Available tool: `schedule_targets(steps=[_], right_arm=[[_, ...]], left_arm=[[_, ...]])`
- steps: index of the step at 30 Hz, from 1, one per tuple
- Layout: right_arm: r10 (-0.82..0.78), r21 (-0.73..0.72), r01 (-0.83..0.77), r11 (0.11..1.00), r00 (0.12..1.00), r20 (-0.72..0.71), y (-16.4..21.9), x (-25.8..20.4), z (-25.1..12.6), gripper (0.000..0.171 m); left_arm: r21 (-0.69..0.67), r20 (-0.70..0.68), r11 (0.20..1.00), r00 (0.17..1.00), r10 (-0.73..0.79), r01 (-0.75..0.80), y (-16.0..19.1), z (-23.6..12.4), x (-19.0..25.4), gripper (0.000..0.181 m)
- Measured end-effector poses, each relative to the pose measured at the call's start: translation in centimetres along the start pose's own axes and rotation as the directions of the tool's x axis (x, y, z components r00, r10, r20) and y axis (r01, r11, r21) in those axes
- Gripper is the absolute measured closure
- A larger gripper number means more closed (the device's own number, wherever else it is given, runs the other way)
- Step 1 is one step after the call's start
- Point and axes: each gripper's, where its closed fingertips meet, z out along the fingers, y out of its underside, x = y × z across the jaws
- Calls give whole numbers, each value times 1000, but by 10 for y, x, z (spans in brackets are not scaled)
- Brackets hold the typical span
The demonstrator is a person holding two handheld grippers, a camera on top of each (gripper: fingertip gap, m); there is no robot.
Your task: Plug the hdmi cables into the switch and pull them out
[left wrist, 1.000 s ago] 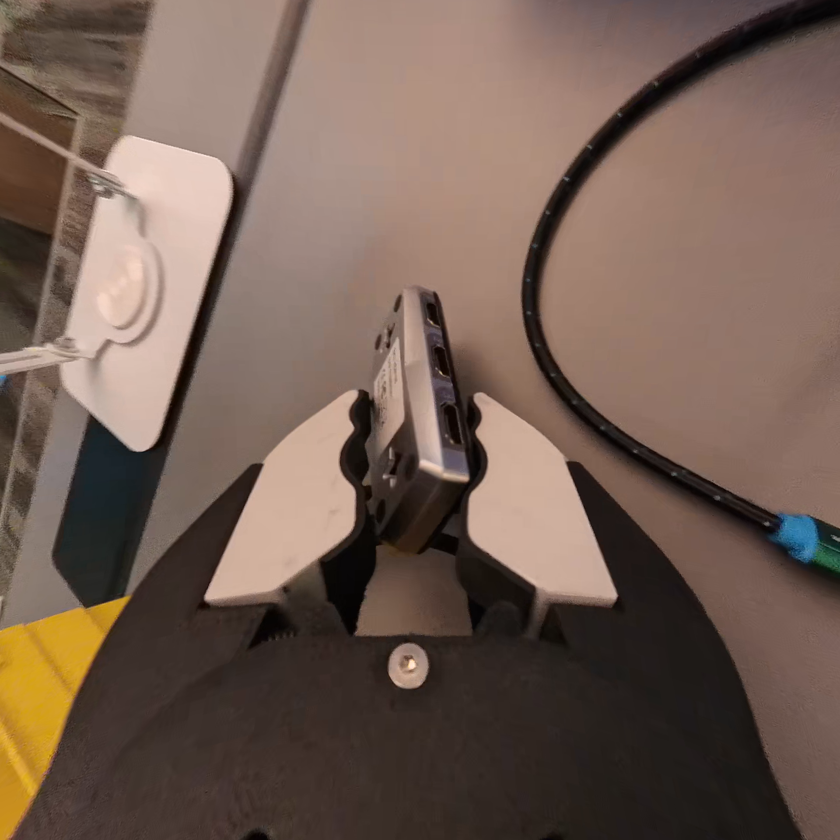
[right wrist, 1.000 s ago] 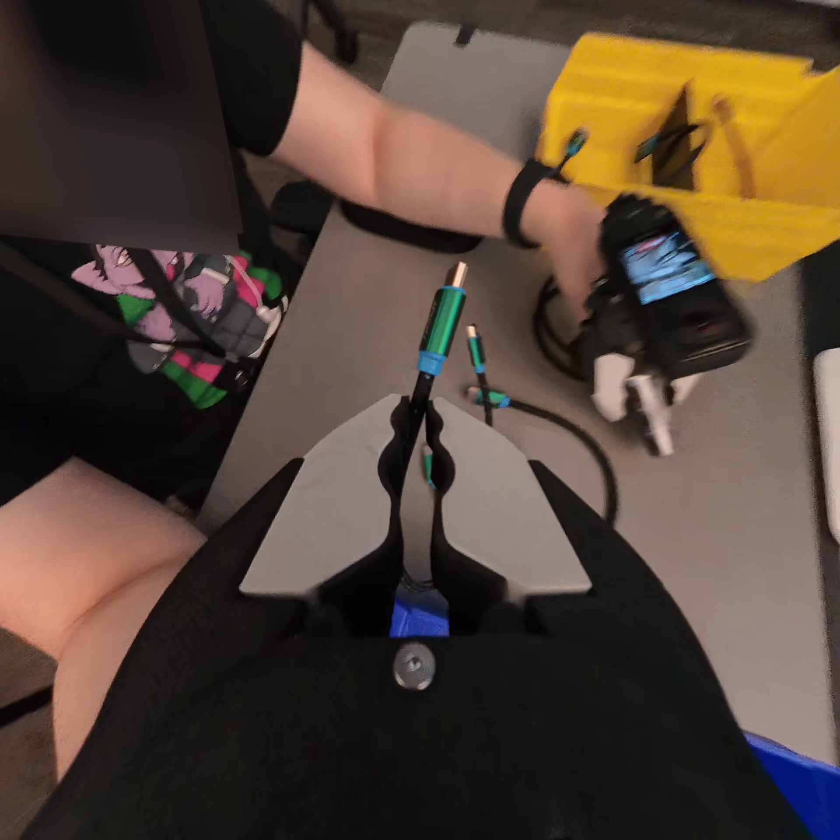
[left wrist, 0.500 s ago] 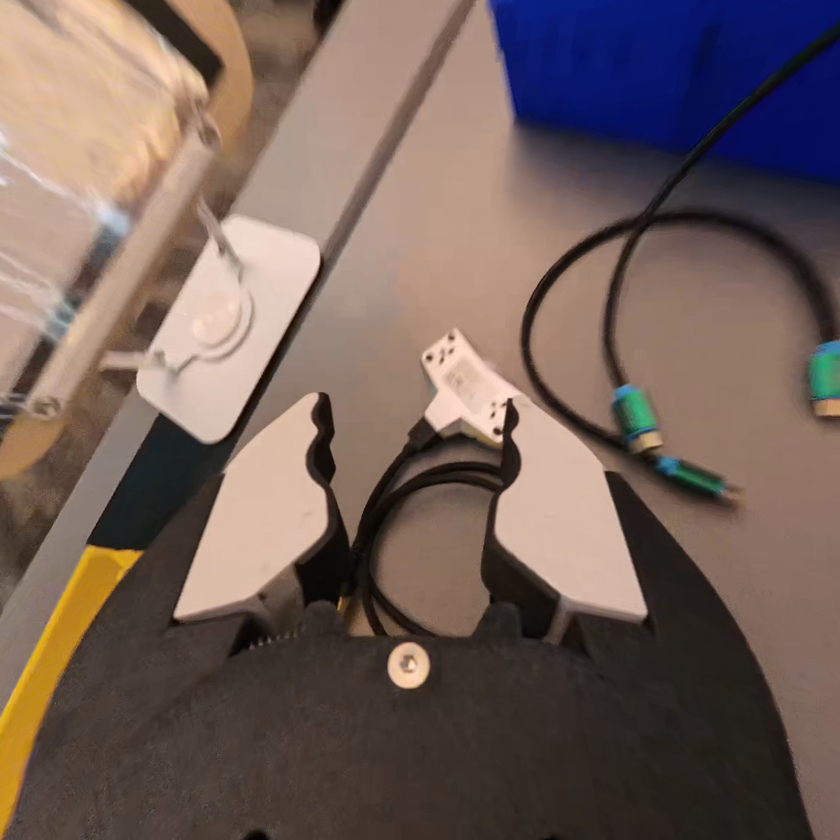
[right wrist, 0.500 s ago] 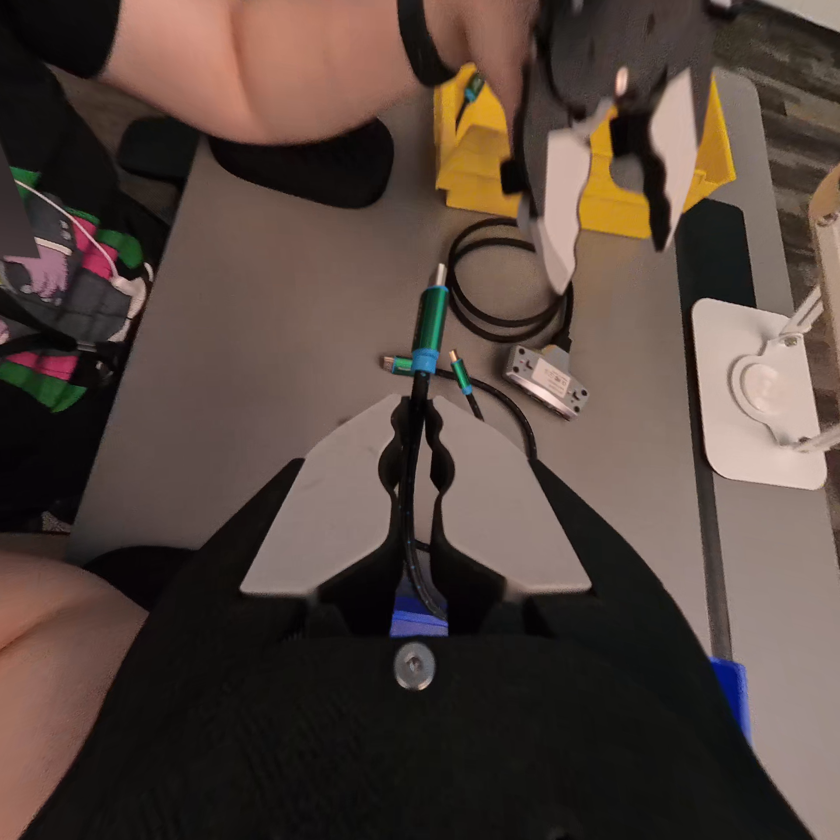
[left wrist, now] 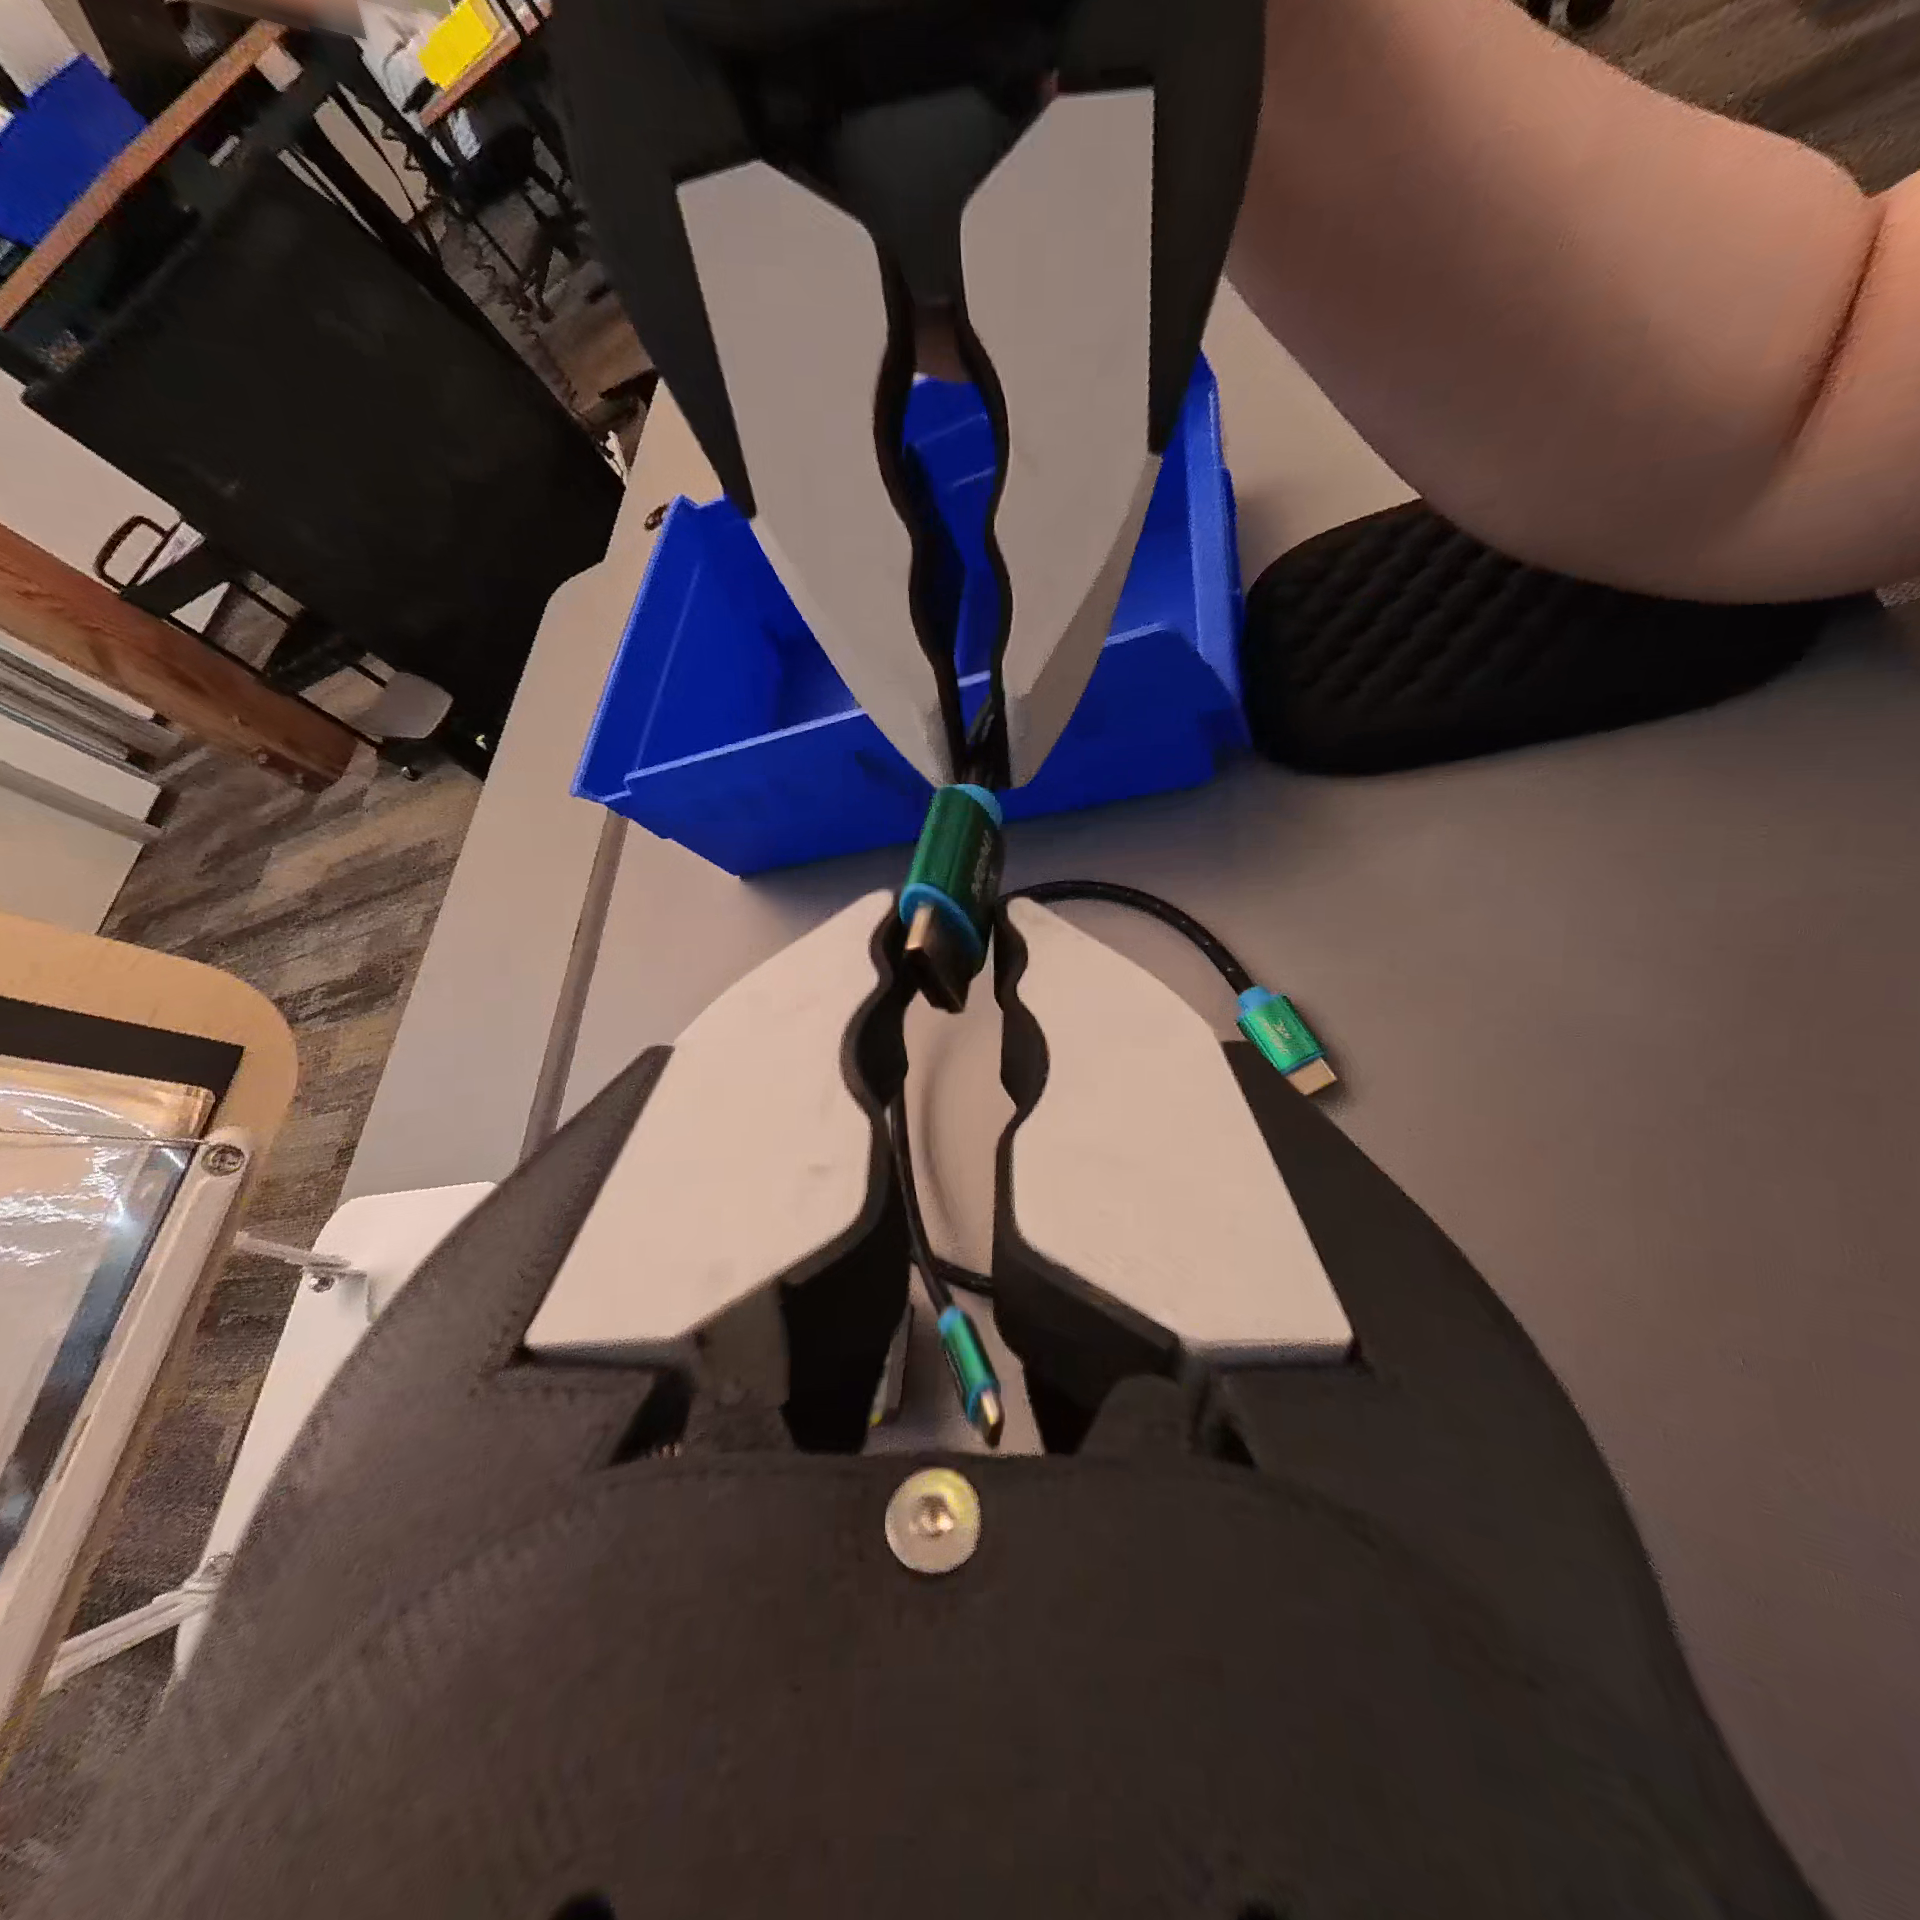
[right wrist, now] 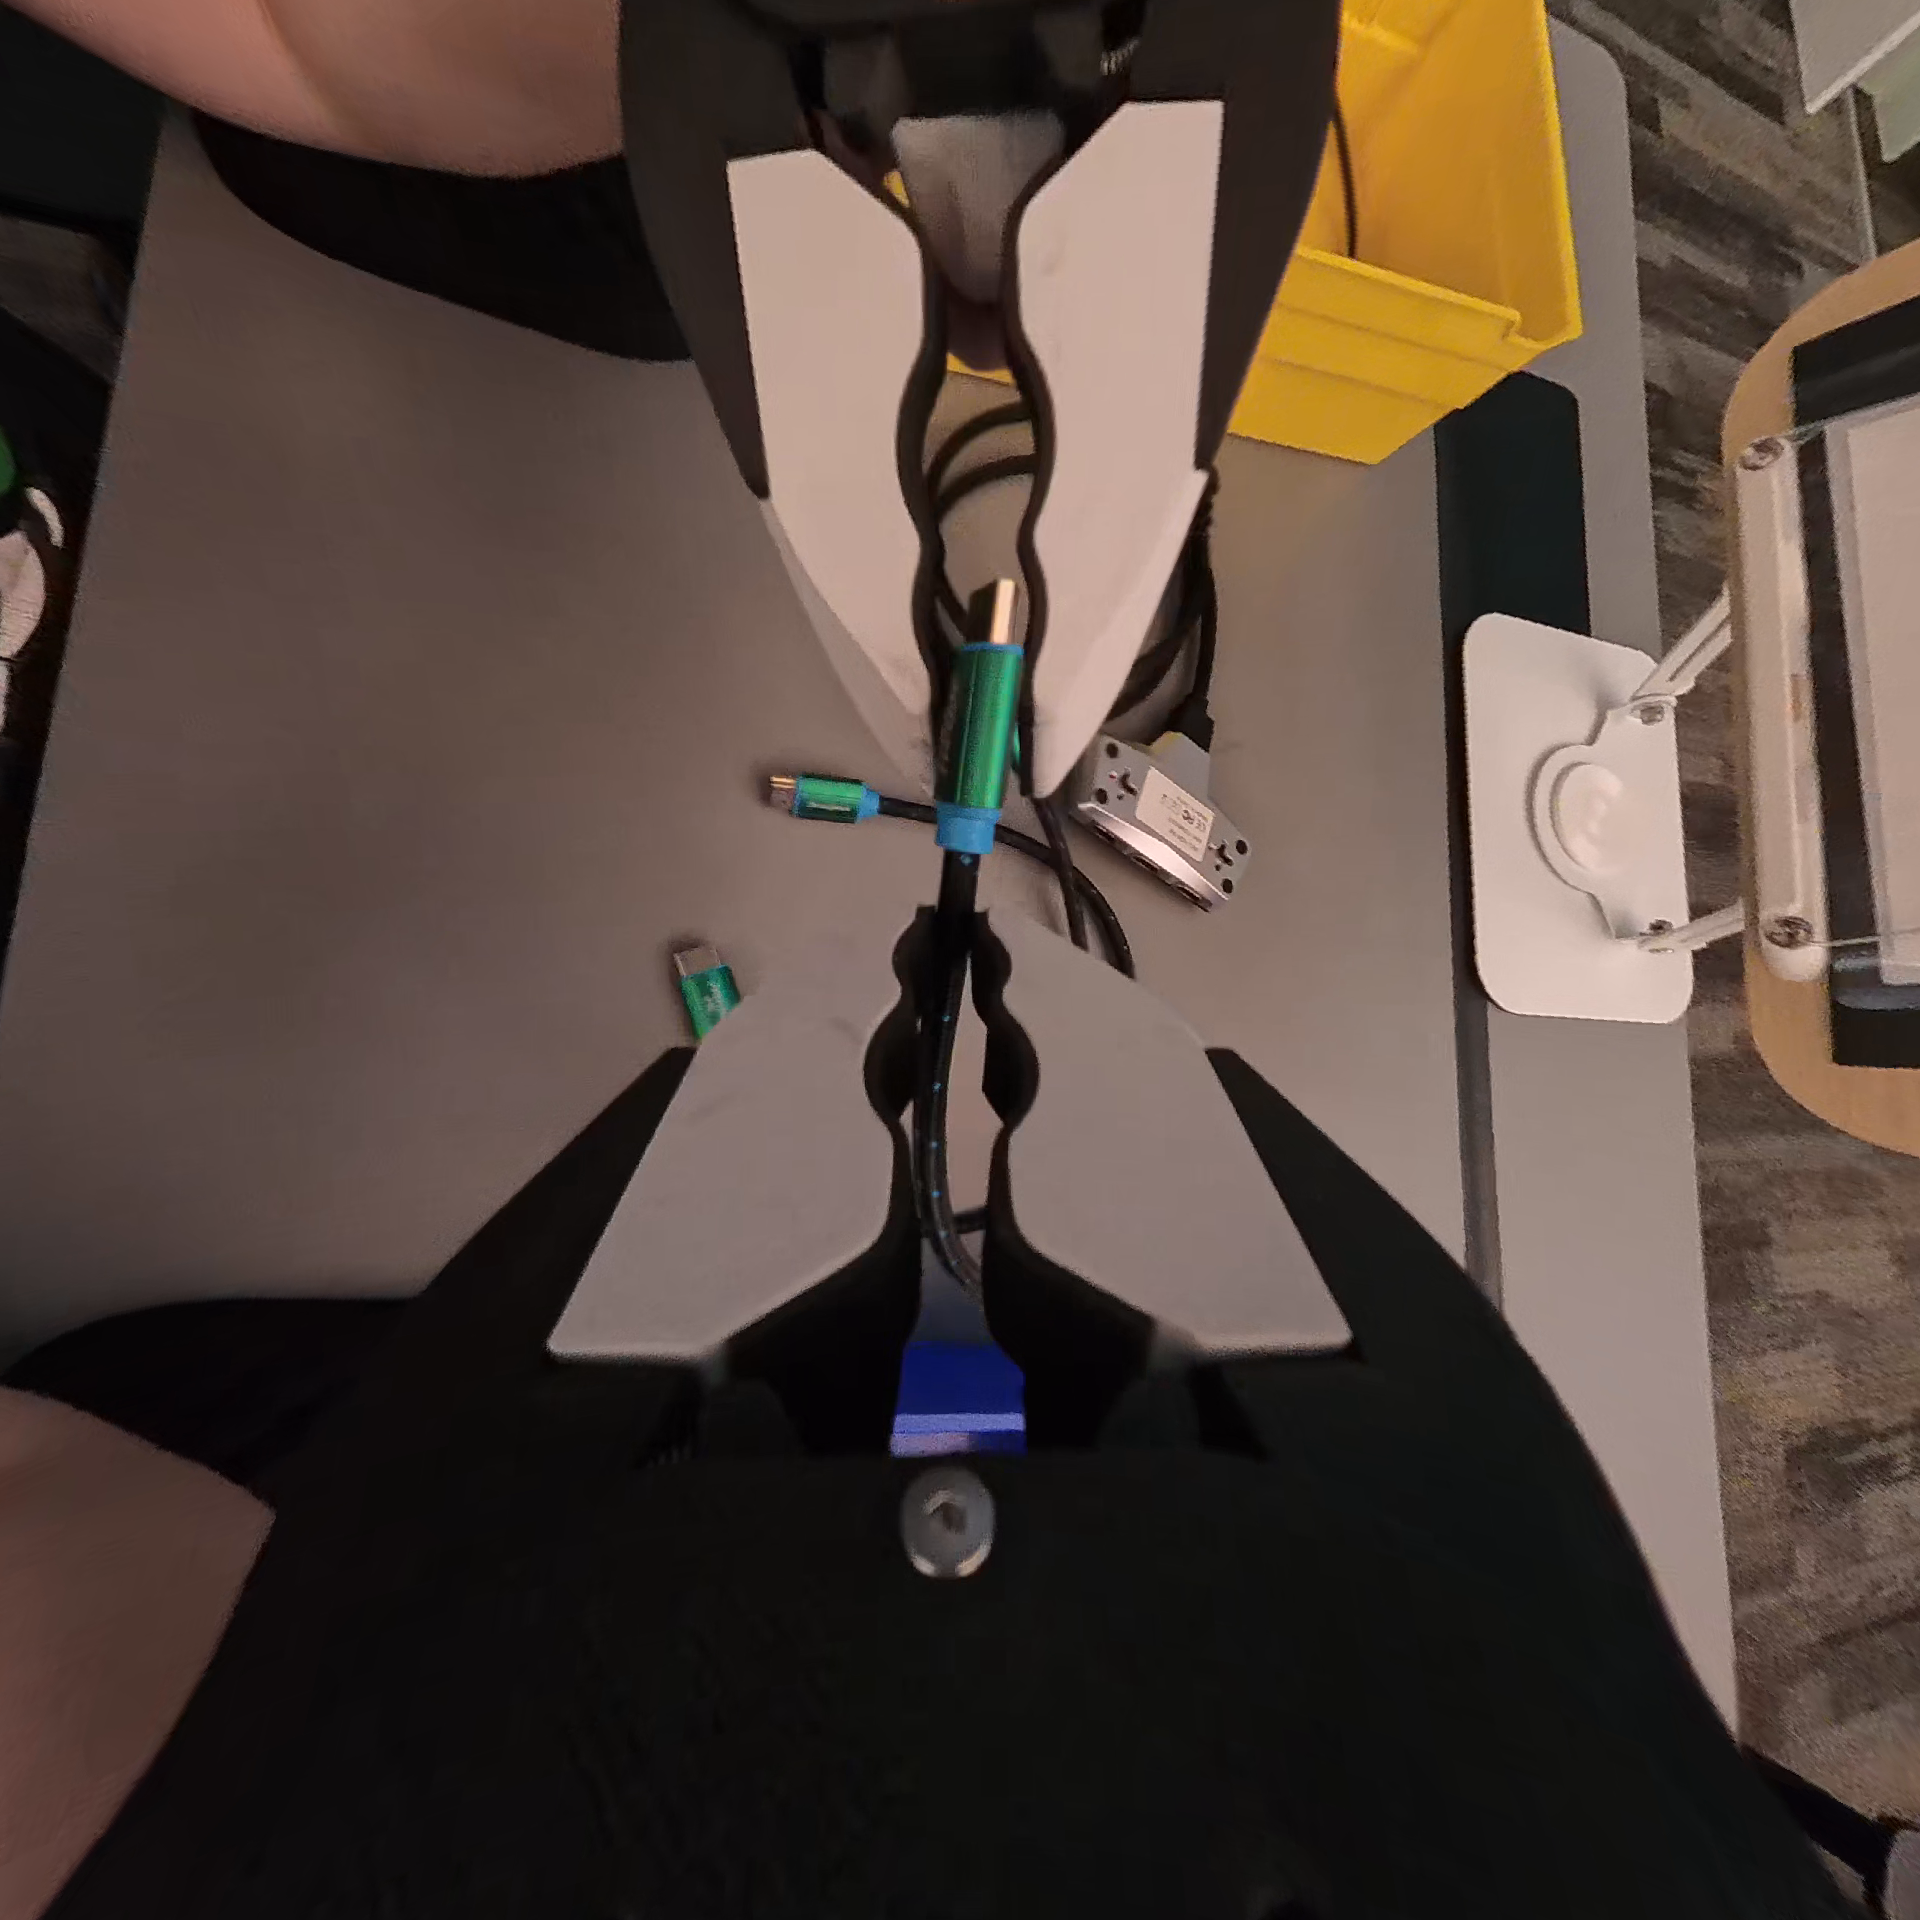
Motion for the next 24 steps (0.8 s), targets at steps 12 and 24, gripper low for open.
schedule_targets(steps=[12, 24], right_arm=[[223, 496, -127, 859, 964, -141, -60, 52, -39, 115], [41, 507, 30, 861, 991, -128, -76, 39, 4, 164]], left_arm=[[65, 220, 998, 975, -21, 7, -7, -59, -54, 169], [224, 95, 974, 994, -51, 29, -34, -82, -35, 168]])
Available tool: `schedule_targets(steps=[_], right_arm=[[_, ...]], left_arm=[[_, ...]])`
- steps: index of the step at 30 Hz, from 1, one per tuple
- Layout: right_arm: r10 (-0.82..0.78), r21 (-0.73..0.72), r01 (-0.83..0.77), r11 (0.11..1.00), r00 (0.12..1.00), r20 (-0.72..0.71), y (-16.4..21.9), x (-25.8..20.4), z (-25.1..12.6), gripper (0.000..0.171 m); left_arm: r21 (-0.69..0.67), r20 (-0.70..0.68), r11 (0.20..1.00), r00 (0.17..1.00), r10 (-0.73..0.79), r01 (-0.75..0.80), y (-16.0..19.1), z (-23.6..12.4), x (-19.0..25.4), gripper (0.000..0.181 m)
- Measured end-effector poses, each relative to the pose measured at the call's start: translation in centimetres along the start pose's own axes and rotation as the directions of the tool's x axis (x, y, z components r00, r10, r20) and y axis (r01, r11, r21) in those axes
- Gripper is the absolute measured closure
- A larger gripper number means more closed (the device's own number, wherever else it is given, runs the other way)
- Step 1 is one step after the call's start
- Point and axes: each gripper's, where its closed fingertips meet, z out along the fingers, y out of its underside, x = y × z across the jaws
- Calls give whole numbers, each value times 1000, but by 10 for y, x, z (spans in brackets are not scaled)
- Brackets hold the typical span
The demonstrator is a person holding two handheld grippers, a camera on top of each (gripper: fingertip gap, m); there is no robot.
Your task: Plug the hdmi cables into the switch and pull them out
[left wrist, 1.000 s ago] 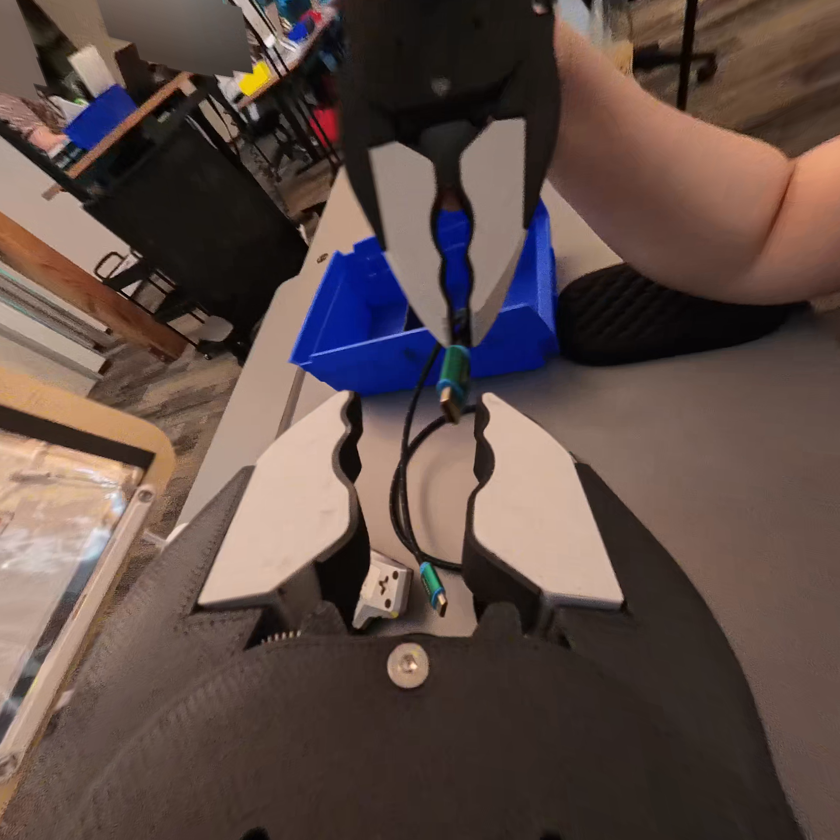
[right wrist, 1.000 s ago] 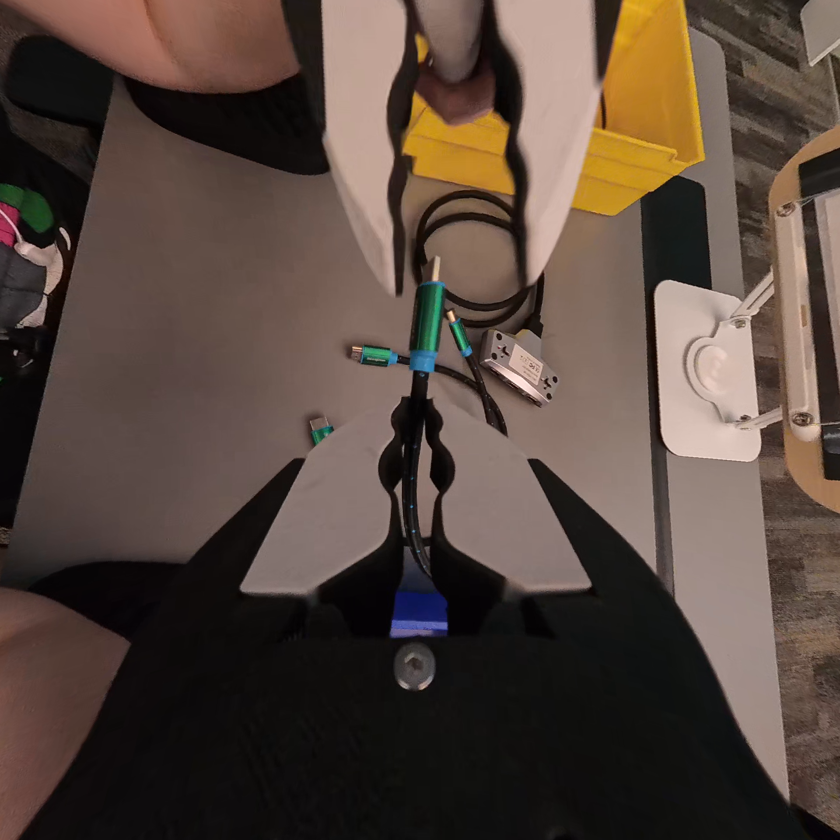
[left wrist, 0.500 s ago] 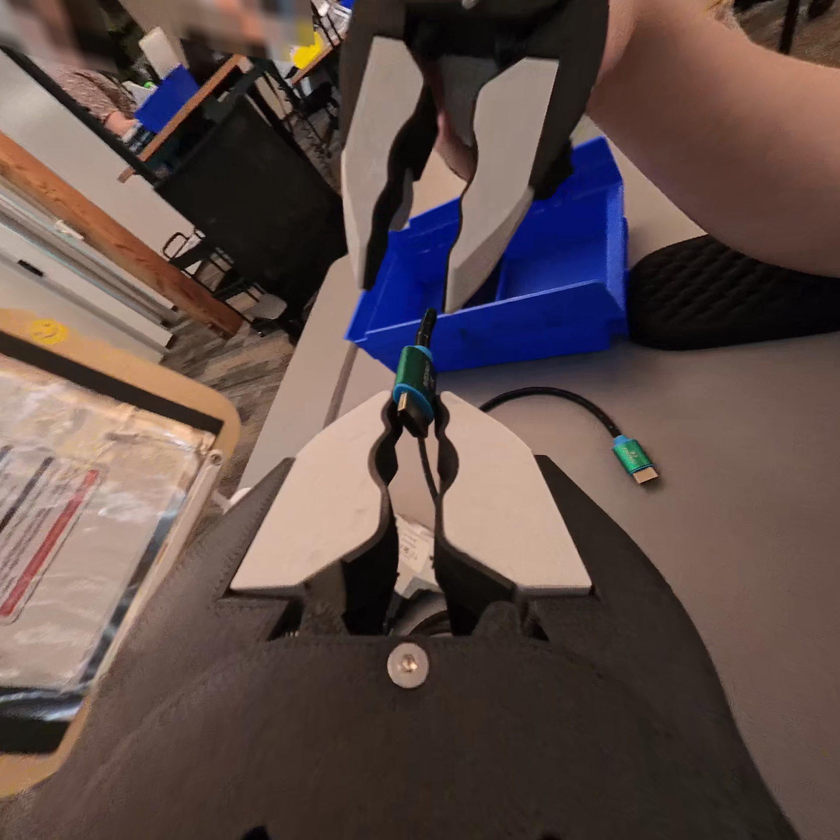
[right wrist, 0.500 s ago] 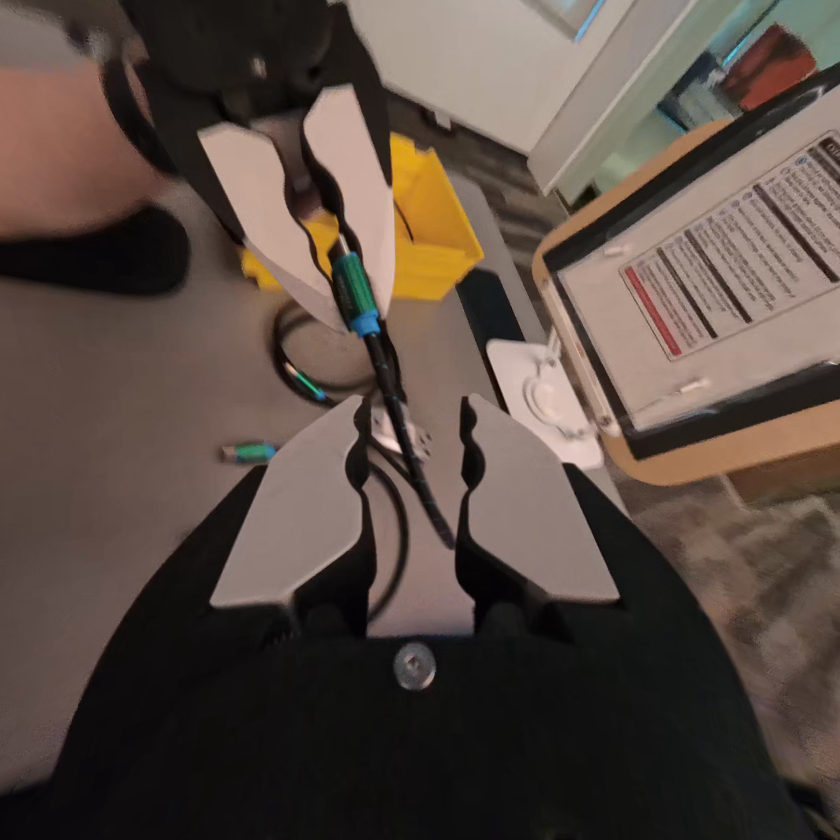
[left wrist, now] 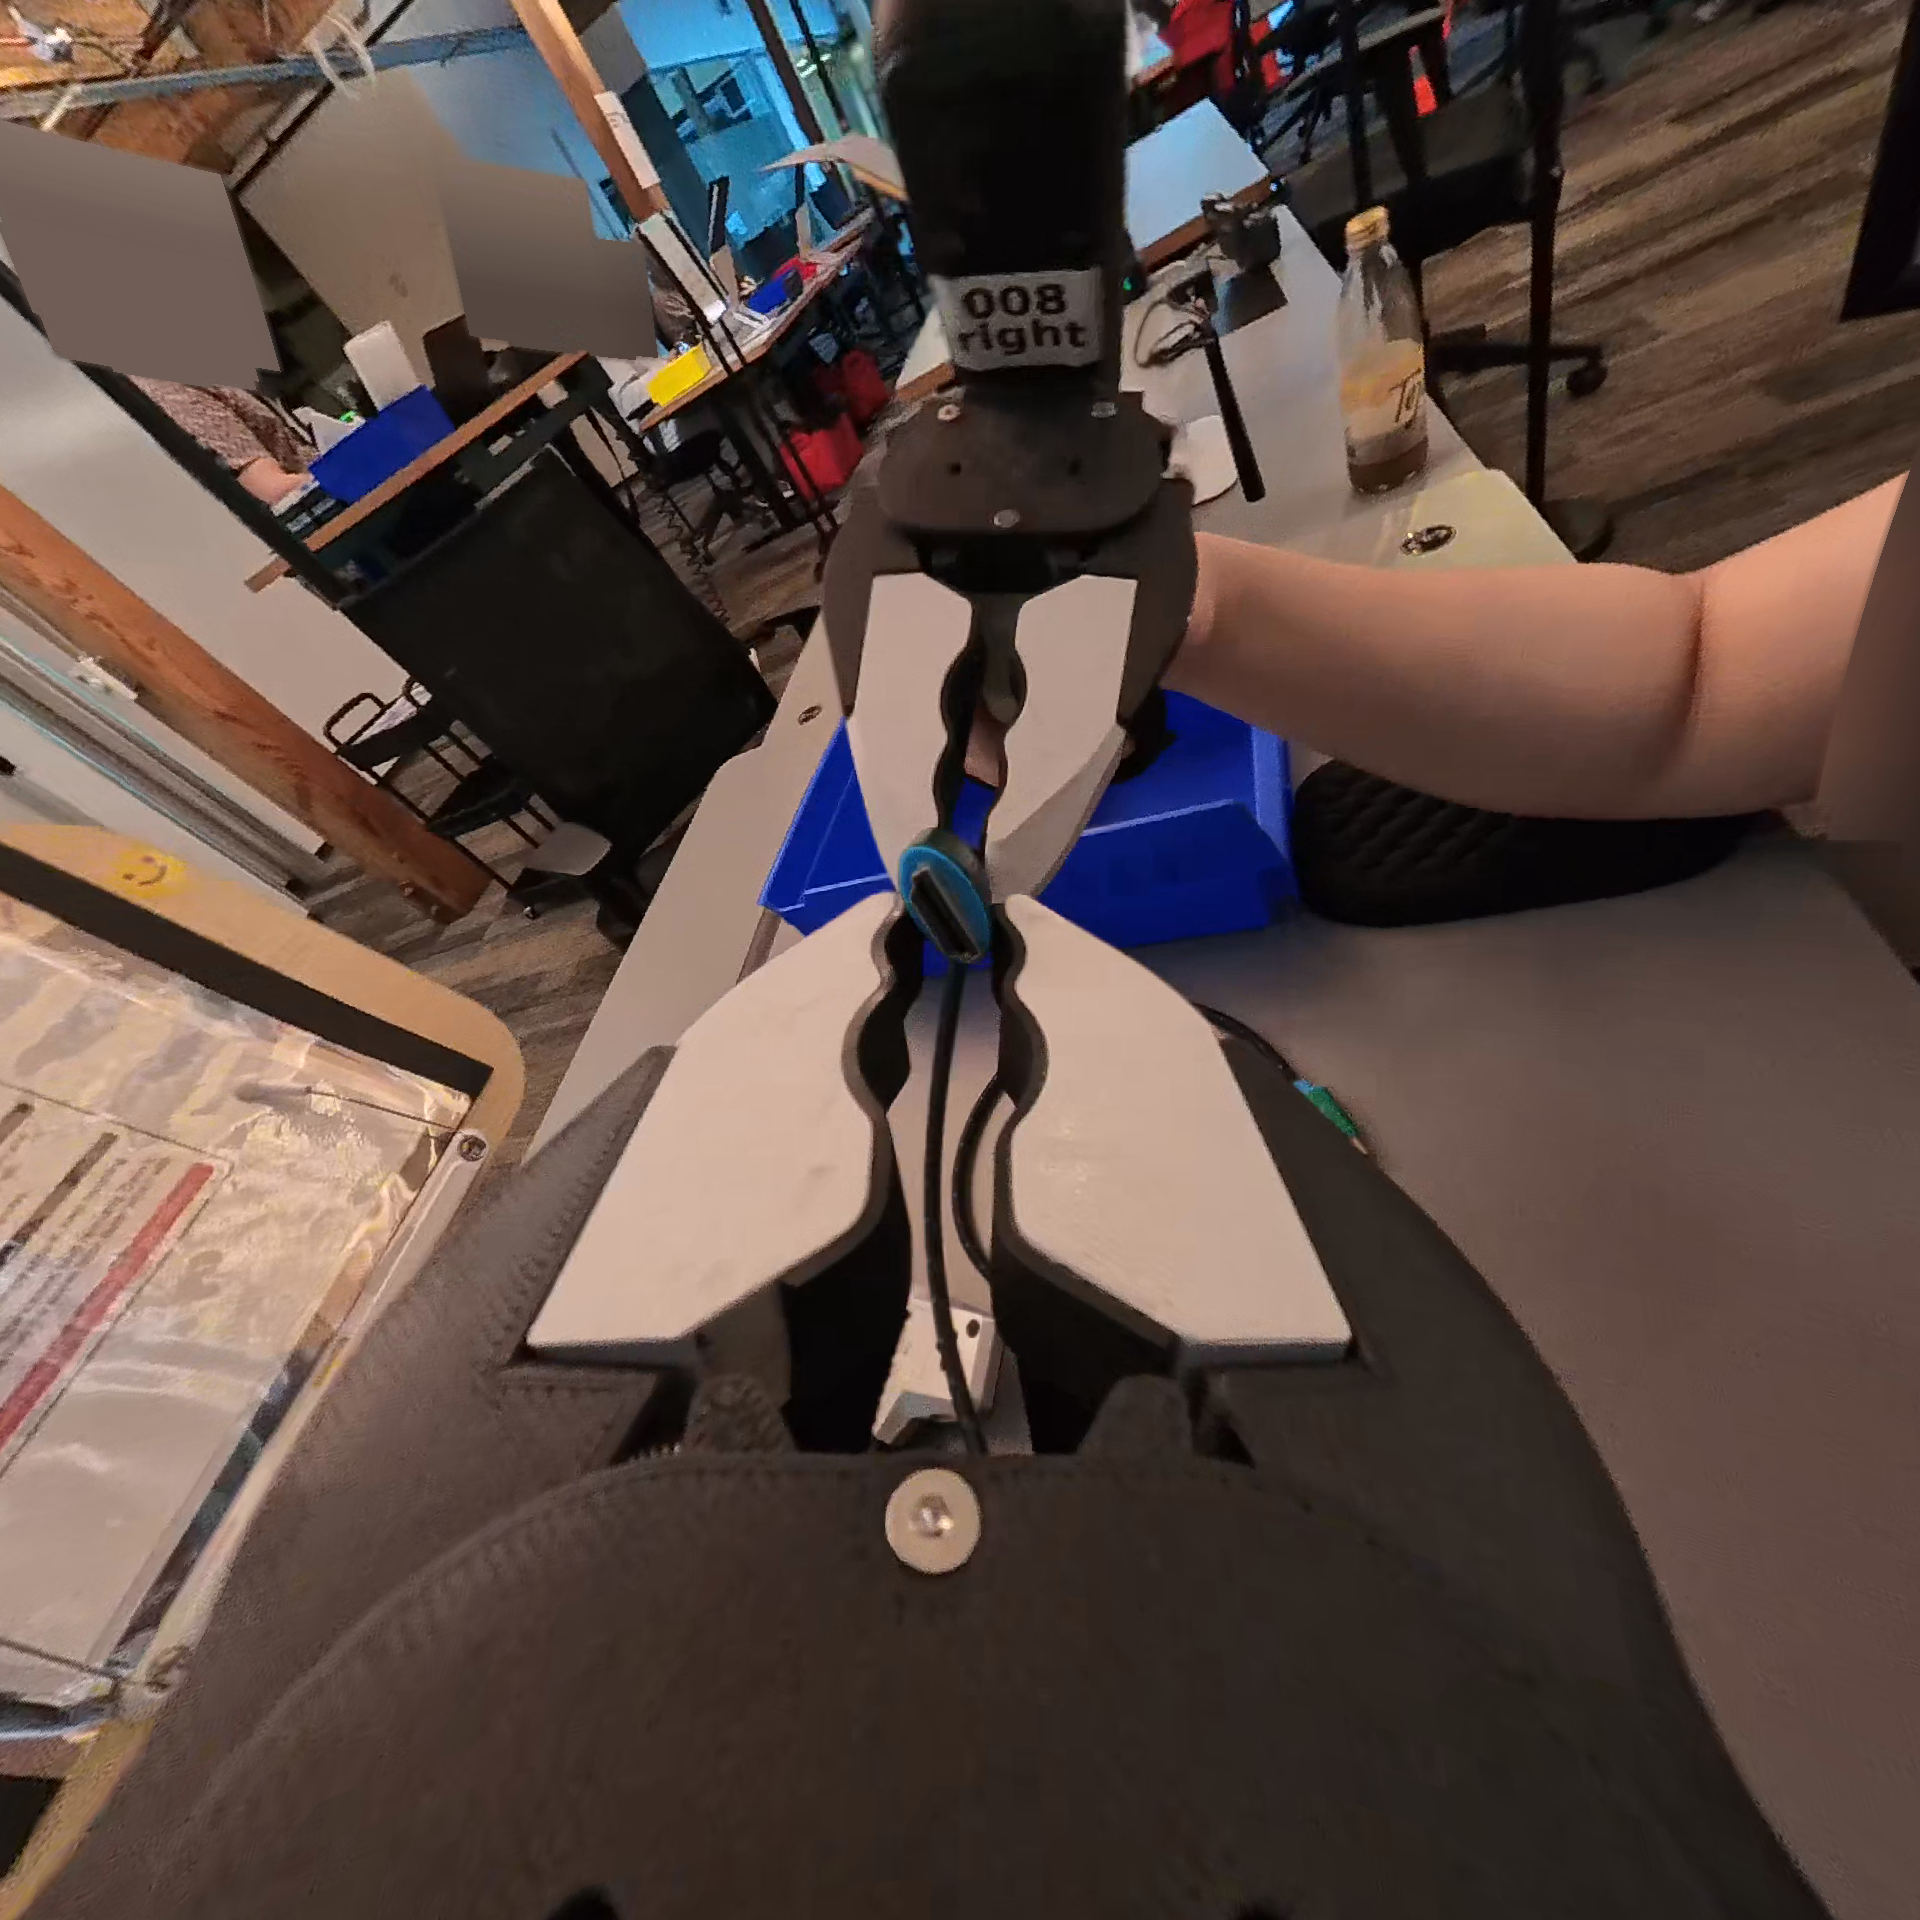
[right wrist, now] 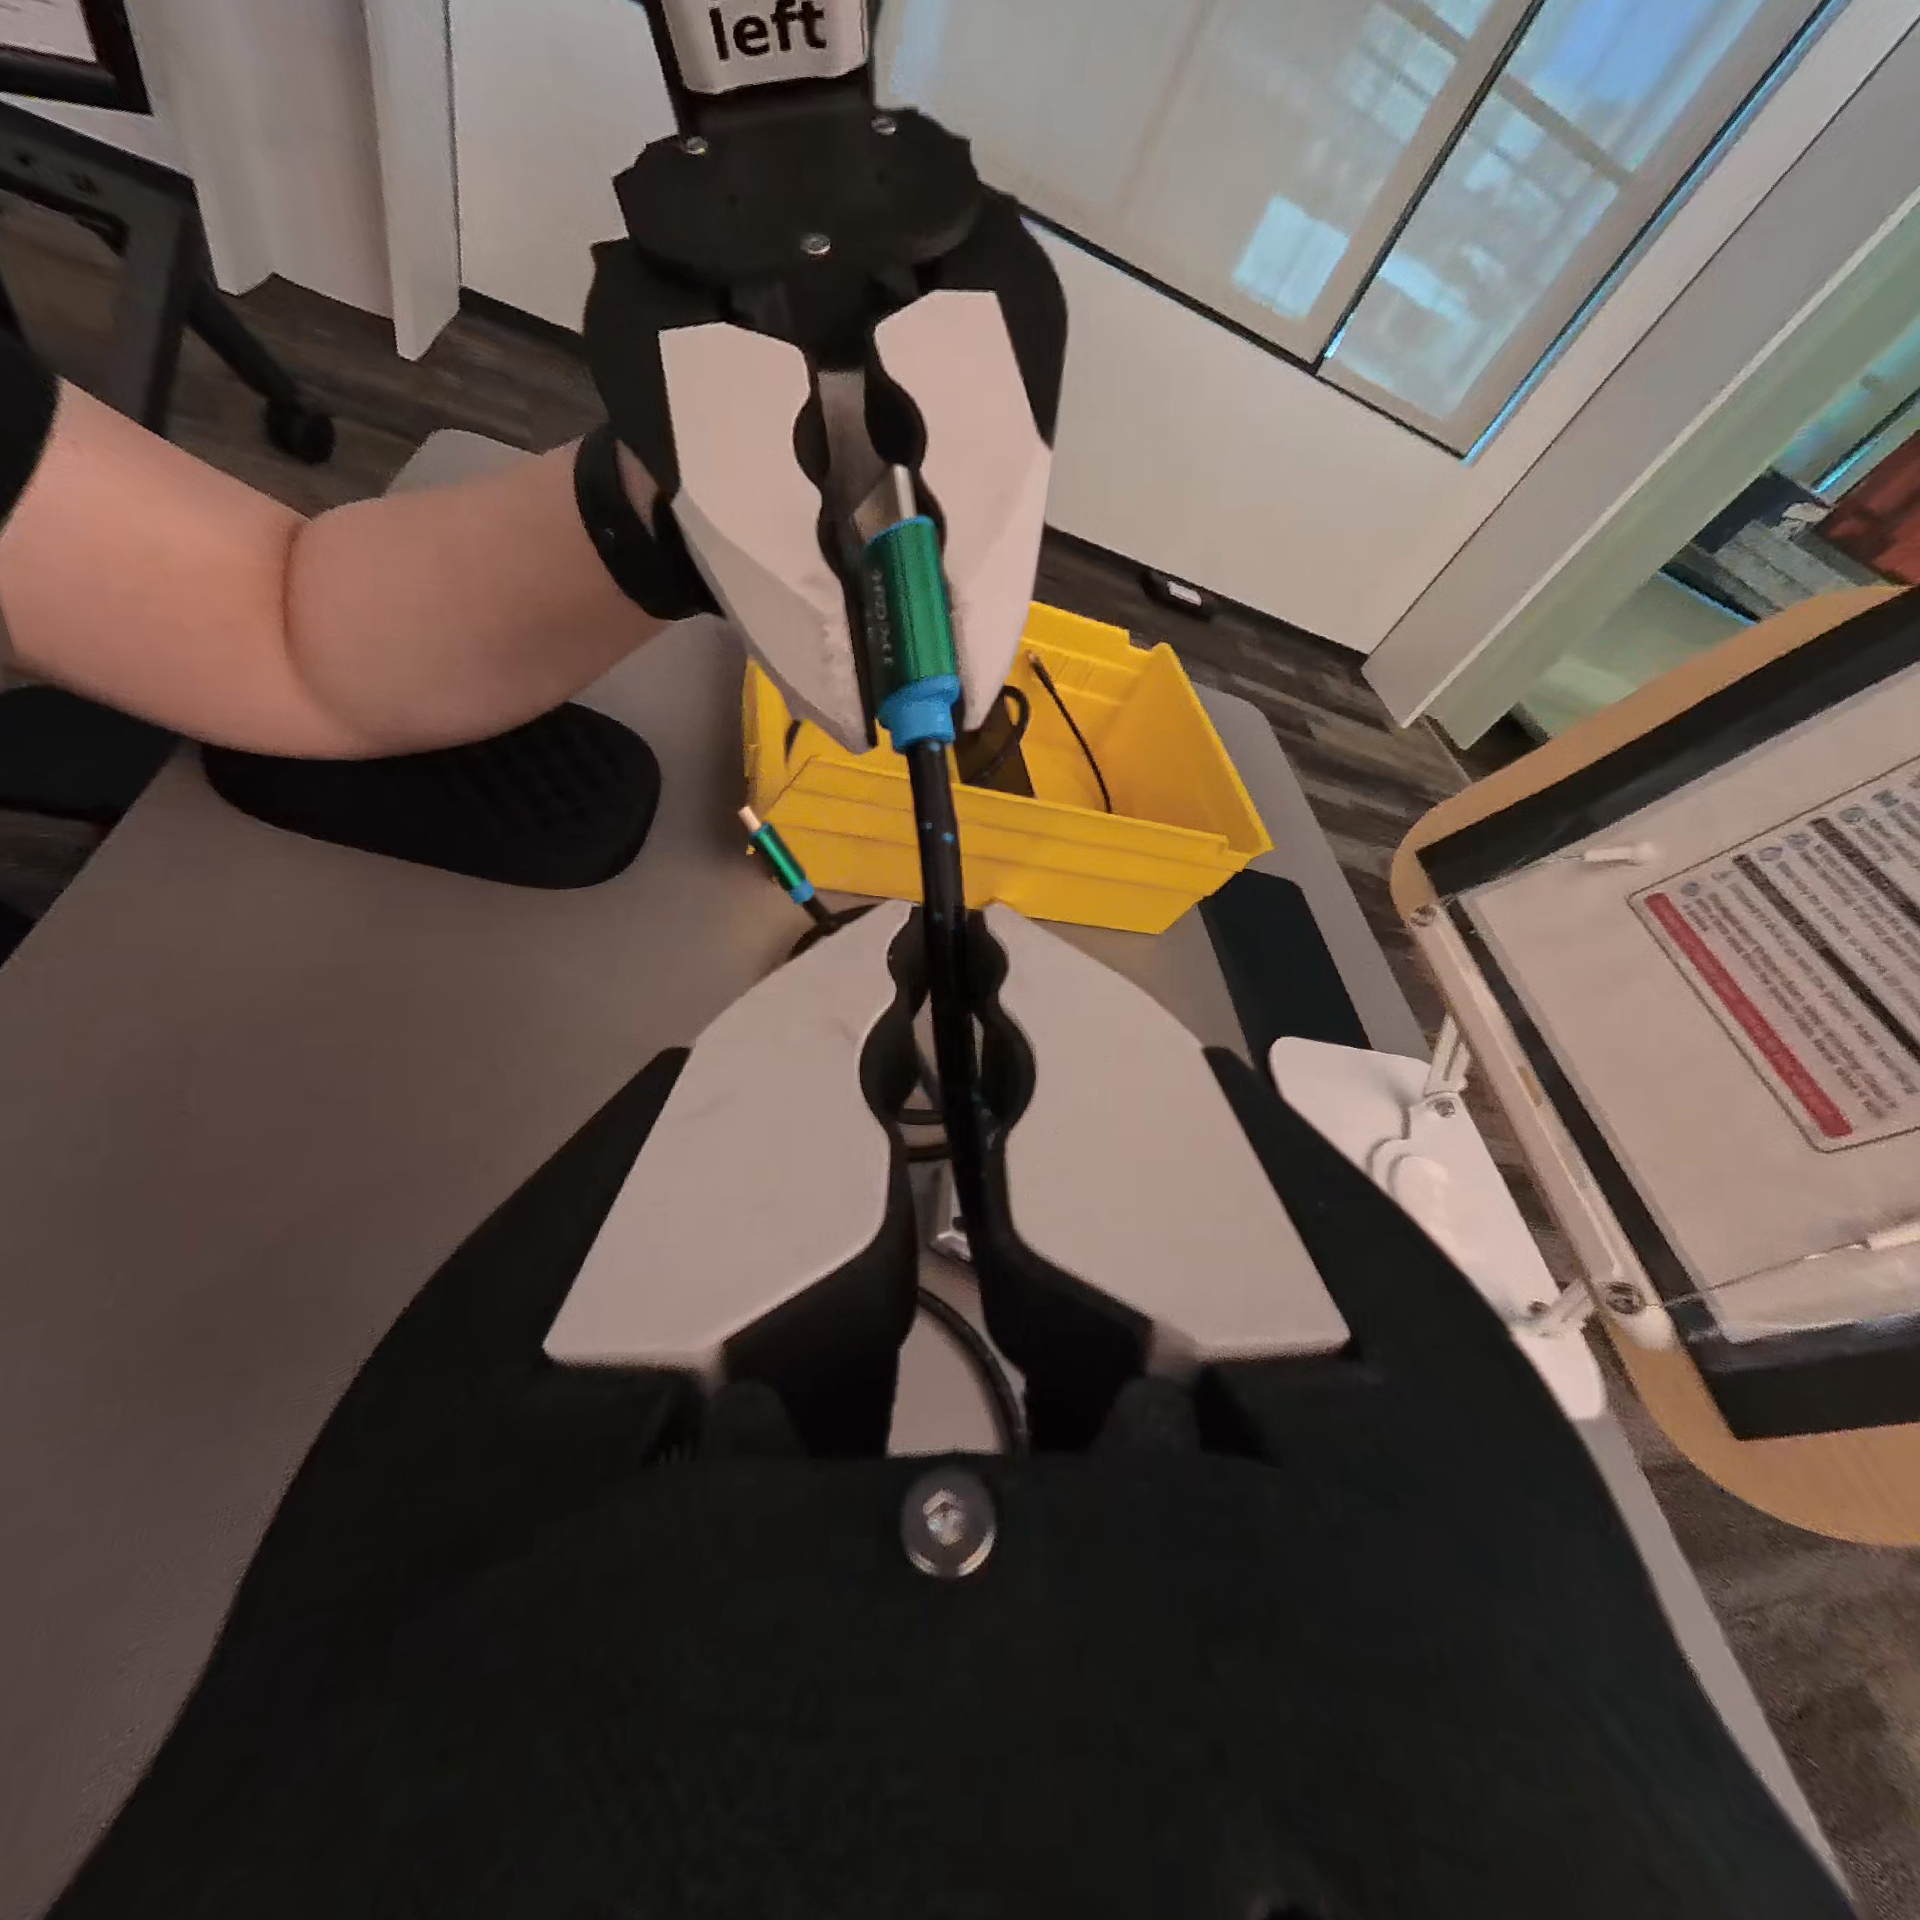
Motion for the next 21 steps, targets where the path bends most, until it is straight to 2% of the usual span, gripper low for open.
schedule_targets(steps=[3, 7, 8, 11, 14, 16, 18, 20, 21], right_arm=[[-101, -24, 99, 995, 990, -94, -6, 6, -3, 164], [-219, -93, 206, 974, 962, -165, -8, 8, -6, 164], [-233, -107, 217, 970, 956, -176, -7, 9, -6, 164], [-267, -129, 244, 961, 941, -210, -6, 13, -7, 164], [-254, -106, 233, 967, 927, -277, -9, 23, -8, 157], [-218, -84, 201, 976, 916, -337, -16, 31, -13, 152], [-111, -8, 114, 993, 944, -310, -25, 28, -15, 147], [67, 98, -51, 994, 984, -163, -31, 14, -11, 145], [182, 127, -179, 976, 983, -10, -33, 0, -6, 146]], left_arm=[[7, 52, 999, 998, -35, 34, 0, -2, -8, 163], [27, 16, 996, 996, -83, 83, -3, -1, -5, 161], [37, 13, 993, 993, -113, 113, -4, -1, -6, 168], [40, -30, 979, 979, -200, 201, -1, 2, -9, 170], [40, 2, 982, 983, -183, 183, -1, 1, -16, 170], [19, 93, 995, 991, -99, 98, 0, -3, -24, 170], [-21, 177, 1000, 984, -4, 8, 1, -11, -32, 170], [-42, 245, 998, 967, 62, -53, -3, -20, -39, 170], [-54, 276, 995, 957, 92, -80, -4, -25, -42, 170]])
